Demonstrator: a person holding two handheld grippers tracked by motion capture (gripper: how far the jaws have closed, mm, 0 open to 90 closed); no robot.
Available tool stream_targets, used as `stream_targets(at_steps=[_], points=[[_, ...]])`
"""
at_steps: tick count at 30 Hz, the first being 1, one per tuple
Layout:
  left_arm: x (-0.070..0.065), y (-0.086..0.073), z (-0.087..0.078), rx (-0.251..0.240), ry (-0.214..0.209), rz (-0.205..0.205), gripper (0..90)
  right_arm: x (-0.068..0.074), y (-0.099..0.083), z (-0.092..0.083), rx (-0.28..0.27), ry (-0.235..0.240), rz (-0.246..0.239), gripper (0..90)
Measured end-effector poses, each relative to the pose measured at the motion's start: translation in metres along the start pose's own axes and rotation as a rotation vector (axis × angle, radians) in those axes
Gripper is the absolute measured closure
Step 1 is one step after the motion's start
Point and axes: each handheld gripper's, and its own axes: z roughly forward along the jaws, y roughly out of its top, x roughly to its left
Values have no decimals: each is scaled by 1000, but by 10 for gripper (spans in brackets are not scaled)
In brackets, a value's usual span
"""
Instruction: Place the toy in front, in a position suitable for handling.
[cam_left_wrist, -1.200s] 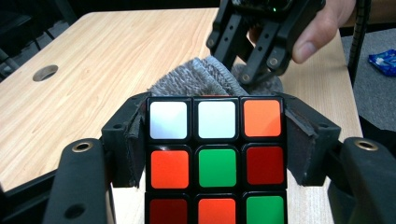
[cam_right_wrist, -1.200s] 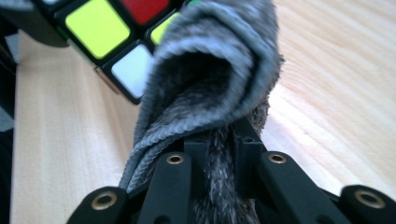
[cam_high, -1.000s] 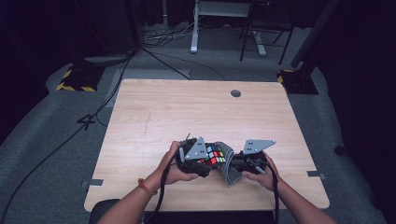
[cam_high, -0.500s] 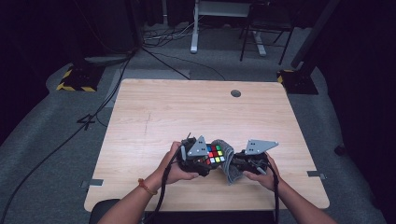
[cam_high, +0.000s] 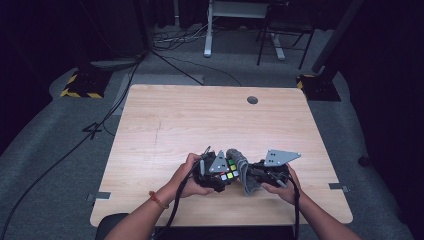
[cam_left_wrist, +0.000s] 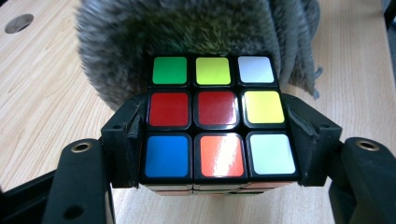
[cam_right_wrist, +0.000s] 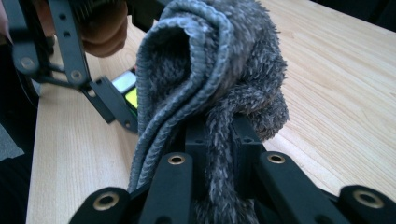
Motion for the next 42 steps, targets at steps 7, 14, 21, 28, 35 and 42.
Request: stream_targets(at_steps=[7, 14, 21, 28, 35, 42], points=[[-4, 0, 1, 10, 13, 30, 333, 4, 3, -1, -2, -15, -23, 805], [-4, 5, -11, -63, 0, 39, 334, -4, -6, 12, 123, -27, -1, 804], [-1, 5, -18, -101, 0, 30, 334, 1, -7, 22, 238, 66, -41, 800], [3, 2, -18, -90, 11, 17, 334, 4, -1, 10, 148, 36, -49, 799], [-2, 2, -7, -53, -16, 32, 334, 4, 3, 2, 78, -20, -50, 796], [-10, 7, -12, -83, -16, 66, 333, 4, -5, 17, 190, -26, -49, 795]])
